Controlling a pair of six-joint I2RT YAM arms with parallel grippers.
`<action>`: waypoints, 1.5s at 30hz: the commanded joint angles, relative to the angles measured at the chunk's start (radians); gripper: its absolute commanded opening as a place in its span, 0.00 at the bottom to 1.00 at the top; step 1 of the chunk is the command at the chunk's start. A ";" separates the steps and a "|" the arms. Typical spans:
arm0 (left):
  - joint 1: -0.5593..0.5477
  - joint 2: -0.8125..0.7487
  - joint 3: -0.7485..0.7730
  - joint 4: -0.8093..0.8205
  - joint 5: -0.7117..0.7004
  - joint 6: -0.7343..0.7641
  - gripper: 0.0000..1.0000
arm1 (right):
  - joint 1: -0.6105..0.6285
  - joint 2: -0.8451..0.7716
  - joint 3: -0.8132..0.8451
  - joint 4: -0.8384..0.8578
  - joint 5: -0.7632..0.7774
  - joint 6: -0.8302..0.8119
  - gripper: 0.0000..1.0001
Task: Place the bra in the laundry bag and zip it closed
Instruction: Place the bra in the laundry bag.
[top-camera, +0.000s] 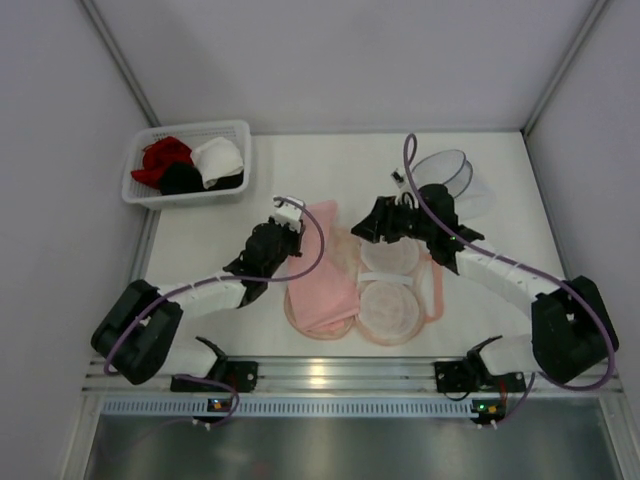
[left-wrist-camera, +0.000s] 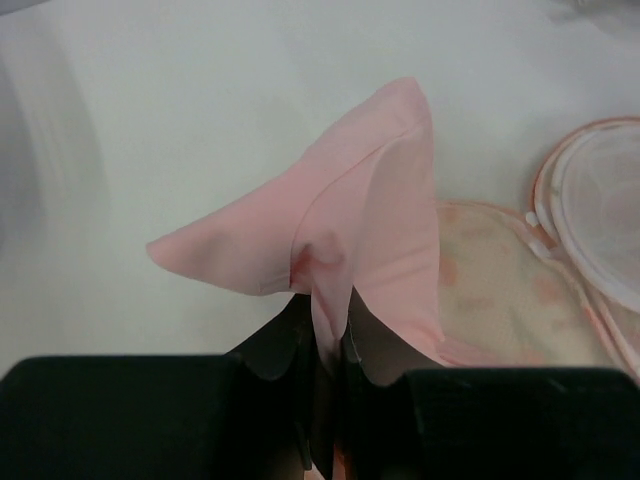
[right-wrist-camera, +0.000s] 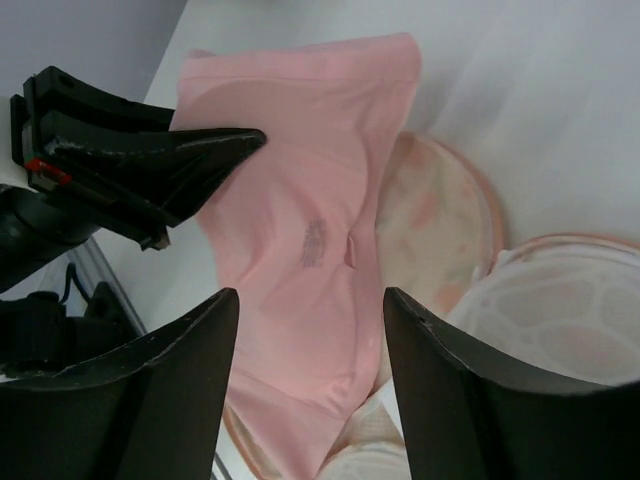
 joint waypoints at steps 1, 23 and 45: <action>-0.039 -0.007 -0.036 0.218 -0.018 0.186 0.15 | 0.029 0.074 -0.062 0.290 -0.081 0.137 0.56; -0.652 -0.110 -0.295 0.384 -0.304 0.746 0.18 | -0.046 -0.236 -0.032 -0.197 0.408 0.171 0.85; -0.886 -0.497 0.002 -0.547 -0.152 0.160 0.94 | 0.097 -0.146 -0.041 -0.170 0.277 0.021 0.83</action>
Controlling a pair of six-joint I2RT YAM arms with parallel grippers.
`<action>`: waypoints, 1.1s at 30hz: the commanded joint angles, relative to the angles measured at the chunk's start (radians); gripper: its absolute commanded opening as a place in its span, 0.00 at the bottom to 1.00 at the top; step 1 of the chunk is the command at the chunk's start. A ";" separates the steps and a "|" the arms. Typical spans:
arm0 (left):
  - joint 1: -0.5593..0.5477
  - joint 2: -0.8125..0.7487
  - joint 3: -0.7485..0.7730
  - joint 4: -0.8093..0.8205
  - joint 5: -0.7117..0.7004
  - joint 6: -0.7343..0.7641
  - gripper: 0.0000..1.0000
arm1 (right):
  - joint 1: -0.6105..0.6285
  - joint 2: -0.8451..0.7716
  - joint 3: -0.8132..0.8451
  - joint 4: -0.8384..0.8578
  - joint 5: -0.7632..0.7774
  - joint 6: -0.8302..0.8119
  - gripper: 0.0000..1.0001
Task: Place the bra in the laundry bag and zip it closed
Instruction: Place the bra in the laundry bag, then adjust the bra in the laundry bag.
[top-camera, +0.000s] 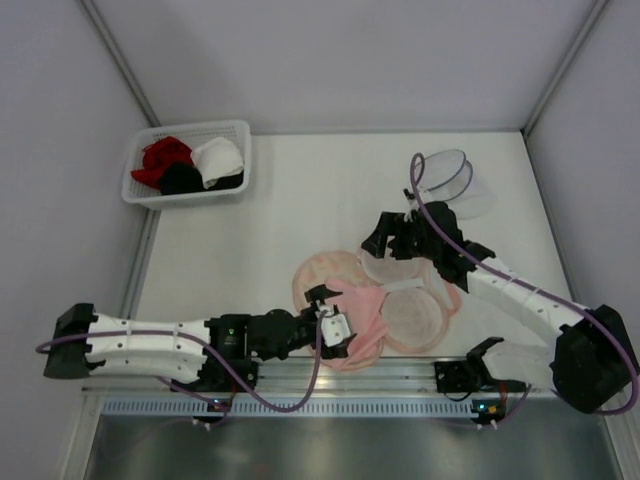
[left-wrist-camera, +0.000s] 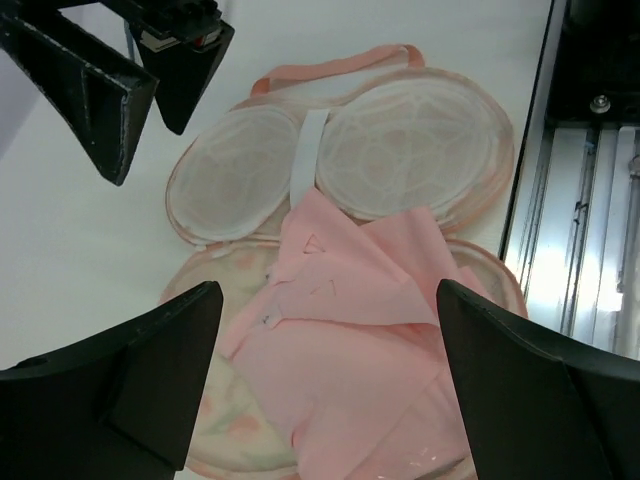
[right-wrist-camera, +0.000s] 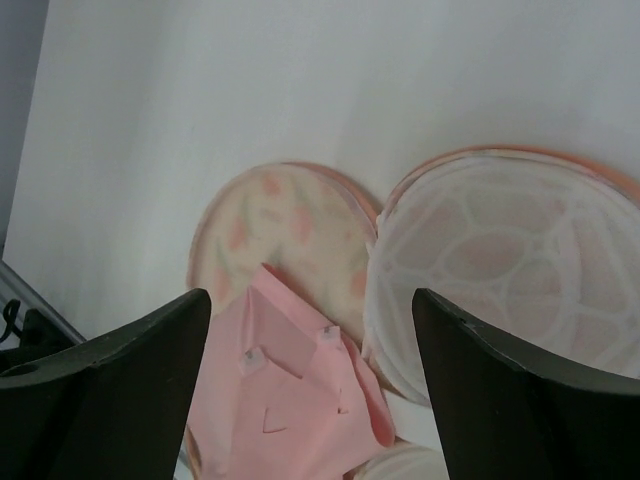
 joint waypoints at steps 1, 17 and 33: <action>-0.002 -0.027 0.063 -0.127 -0.091 -0.224 0.96 | 0.026 0.020 0.058 0.020 -0.027 -0.050 0.83; 0.579 0.137 0.197 -0.516 -0.040 -1.062 0.98 | 0.348 0.071 0.034 -0.056 0.144 -0.024 0.78; 0.668 0.186 0.063 -0.392 0.376 -1.032 0.95 | 0.438 0.290 0.074 -0.046 0.338 0.062 0.35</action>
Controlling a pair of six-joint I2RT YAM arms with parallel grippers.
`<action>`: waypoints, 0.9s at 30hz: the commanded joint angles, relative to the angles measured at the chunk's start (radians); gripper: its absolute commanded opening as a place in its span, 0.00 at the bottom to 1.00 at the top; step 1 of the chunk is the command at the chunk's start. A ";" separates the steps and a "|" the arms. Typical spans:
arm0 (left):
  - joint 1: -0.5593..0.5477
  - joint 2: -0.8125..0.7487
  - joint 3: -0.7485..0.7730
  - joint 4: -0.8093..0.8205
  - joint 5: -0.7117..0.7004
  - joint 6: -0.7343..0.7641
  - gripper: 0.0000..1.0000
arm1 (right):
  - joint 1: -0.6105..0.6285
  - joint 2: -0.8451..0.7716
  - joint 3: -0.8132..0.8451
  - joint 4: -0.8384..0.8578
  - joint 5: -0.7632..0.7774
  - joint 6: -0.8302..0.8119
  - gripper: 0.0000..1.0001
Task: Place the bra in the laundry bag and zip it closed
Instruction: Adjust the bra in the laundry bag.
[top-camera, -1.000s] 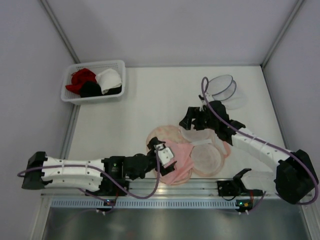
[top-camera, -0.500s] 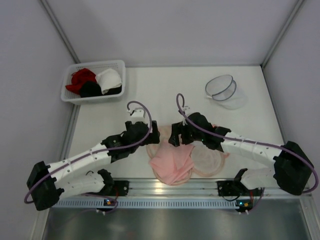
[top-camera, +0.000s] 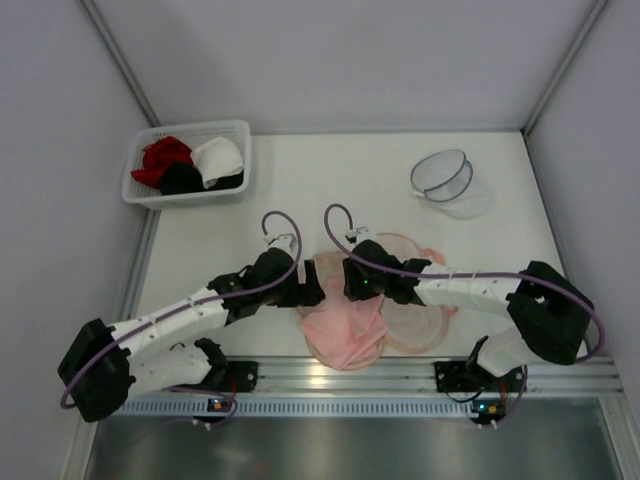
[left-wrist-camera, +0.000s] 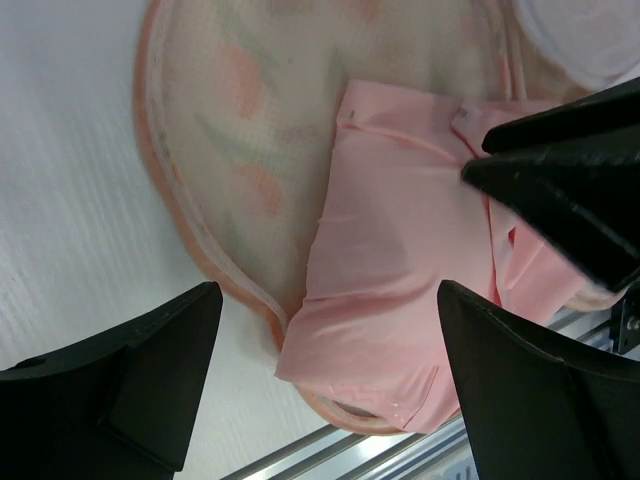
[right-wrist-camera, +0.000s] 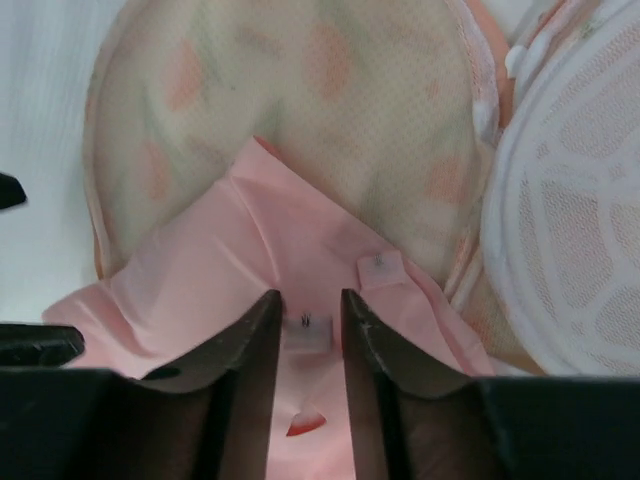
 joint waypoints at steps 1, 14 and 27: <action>0.005 0.013 -0.029 0.079 0.116 0.028 0.95 | 0.019 -0.005 0.015 0.054 0.047 0.037 0.29; 0.005 0.202 0.051 0.162 0.200 0.089 0.94 | 0.044 -0.281 -0.095 0.060 0.182 0.123 0.00; 0.005 0.329 0.172 0.218 0.282 0.134 0.94 | 0.200 -0.660 -0.326 -0.083 0.363 0.344 0.00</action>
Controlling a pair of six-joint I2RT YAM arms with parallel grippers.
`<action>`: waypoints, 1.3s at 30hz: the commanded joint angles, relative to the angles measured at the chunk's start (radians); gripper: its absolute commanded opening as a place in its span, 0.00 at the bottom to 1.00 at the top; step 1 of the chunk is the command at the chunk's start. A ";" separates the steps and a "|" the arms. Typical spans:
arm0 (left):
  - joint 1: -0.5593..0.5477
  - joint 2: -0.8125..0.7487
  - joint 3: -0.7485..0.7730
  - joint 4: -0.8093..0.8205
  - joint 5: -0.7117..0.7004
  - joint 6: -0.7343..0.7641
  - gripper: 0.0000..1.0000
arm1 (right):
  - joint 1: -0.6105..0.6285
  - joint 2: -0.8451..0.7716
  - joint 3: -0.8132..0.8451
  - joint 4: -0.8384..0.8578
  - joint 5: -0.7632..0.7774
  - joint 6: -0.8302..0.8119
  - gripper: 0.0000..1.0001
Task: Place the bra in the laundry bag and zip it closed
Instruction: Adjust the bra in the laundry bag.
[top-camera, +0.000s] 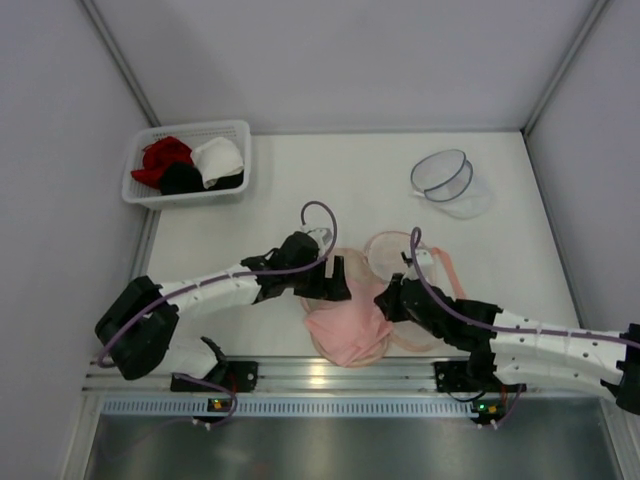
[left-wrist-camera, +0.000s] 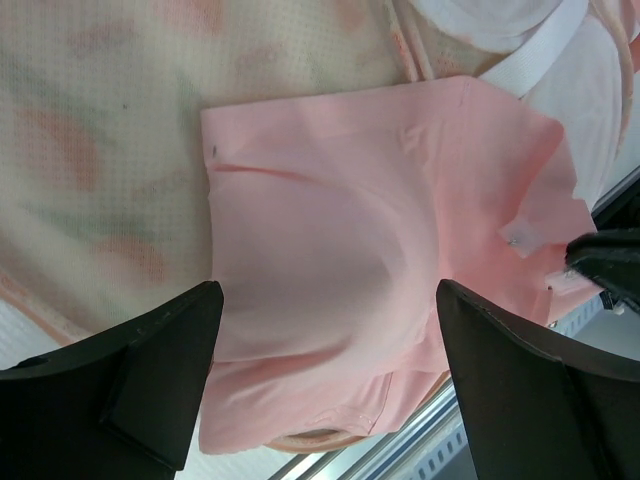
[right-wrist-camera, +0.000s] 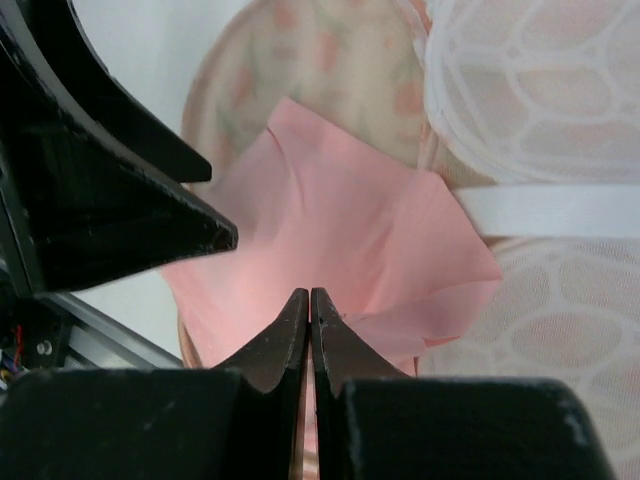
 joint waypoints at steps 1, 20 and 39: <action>0.004 0.036 0.051 0.054 0.020 0.028 0.94 | 0.071 -0.046 -0.017 -0.058 0.111 0.105 0.00; -0.001 0.205 0.083 0.072 0.099 0.070 0.60 | 0.265 -0.020 0.006 -0.337 0.207 0.371 0.00; 0.163 0.124 0.291 0.091 -0.143 0.189 0.00 | 0.058 0.003 0.091 -0.189 0.214 0.167 0.00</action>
